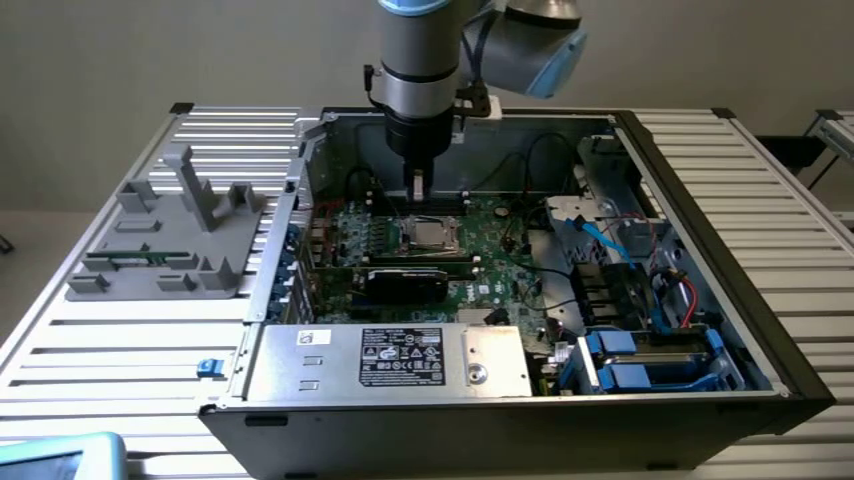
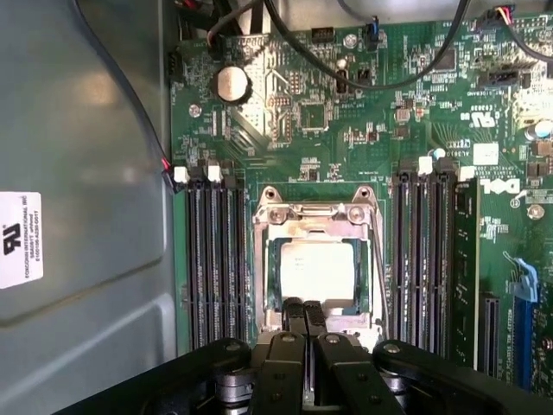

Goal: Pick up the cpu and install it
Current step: 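Close the cpu cover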

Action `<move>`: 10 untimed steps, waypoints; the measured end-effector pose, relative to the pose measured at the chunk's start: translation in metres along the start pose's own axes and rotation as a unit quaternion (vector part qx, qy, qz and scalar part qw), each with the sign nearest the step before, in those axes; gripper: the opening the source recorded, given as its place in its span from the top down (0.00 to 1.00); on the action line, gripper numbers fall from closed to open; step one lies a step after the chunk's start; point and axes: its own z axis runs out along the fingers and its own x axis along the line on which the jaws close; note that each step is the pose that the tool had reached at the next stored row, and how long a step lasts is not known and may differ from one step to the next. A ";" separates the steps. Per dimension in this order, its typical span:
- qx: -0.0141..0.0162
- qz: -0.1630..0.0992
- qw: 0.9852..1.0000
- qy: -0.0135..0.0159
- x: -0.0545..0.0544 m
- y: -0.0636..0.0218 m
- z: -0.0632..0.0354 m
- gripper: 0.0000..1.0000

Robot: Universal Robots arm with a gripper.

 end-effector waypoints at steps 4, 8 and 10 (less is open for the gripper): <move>0.004 0.001 1.000 -0.029 0.000 -0.0006 0.0003 0.88; 0.002 0.000 0.999 -0.046 0.002 -0.0048 0.0024 0.88; 0.002 0.000 0.999 -0.046 0.001 -0.0064 0.0048 0.88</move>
